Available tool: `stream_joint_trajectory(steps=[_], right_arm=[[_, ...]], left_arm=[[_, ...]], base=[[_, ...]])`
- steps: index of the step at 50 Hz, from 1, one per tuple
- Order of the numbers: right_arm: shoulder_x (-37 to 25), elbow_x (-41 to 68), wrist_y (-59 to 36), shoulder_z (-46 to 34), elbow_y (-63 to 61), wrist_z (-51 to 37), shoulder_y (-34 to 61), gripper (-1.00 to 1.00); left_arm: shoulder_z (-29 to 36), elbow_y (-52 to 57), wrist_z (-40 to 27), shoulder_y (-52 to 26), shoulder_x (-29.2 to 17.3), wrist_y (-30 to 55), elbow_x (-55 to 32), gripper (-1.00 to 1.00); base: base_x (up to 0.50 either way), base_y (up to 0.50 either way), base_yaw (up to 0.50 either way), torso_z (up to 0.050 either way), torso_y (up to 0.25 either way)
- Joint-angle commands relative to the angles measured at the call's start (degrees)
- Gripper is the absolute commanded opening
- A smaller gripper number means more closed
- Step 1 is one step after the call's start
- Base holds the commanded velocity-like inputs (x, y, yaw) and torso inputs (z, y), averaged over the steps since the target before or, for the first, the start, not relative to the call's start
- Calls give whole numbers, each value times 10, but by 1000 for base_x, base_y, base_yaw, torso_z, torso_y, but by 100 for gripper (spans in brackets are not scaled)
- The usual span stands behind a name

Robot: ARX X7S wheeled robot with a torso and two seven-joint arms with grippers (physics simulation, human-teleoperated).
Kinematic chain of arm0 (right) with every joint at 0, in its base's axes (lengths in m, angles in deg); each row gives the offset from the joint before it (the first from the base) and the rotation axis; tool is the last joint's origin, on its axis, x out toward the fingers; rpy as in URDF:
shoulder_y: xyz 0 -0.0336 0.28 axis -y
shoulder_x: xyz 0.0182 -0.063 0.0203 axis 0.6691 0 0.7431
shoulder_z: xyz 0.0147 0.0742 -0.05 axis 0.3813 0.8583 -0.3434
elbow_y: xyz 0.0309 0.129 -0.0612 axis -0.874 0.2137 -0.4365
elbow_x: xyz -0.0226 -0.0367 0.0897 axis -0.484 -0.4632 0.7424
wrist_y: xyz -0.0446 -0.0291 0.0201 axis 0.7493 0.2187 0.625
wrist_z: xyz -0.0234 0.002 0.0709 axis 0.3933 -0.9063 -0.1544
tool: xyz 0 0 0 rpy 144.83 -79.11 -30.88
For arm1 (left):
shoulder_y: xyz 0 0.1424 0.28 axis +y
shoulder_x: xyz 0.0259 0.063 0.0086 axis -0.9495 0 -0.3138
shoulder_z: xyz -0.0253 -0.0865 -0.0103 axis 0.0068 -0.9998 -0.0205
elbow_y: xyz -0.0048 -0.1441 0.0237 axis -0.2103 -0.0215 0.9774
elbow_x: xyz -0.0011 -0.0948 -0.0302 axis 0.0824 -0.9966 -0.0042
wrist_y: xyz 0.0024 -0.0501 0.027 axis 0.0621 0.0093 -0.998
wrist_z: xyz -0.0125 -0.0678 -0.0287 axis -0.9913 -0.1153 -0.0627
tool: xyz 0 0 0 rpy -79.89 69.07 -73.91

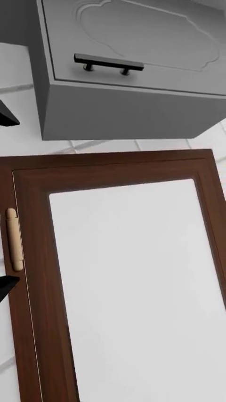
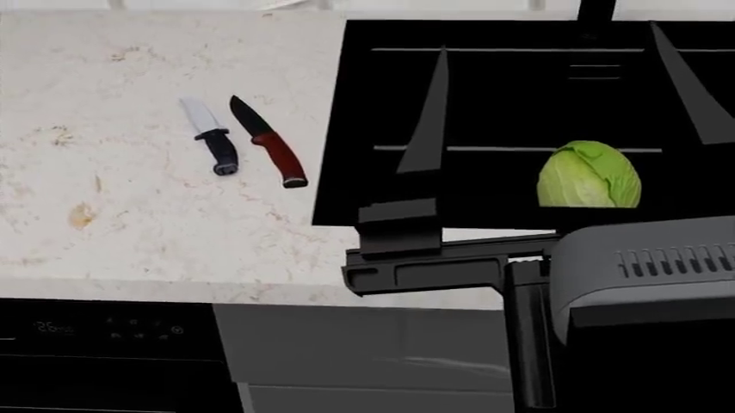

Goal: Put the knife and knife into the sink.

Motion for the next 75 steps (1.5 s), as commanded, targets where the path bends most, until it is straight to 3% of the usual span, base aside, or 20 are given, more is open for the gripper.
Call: stream_joint_trajectory(steps=[1, 12, 75], right_arm=[[-7, 8, 4, -4, -1, -9, 2, 100], [-14, 12, 13, -8, 2, -16, 1, 100], [-33, 54, 25, -36, 7, -63, 34, 100]], left_arm=[[1, 0, 2, 1, 0, -9, 1, 100], [-6, 0, 0, 2, 0, -6, -11, 100], [-19, 0, 6, 11, 0, 0, 8, 100]], base=[[0, 0, 0, 50, 0], [0, 0, 0, 50, 0], [0, 0, 0, 0, -51]])
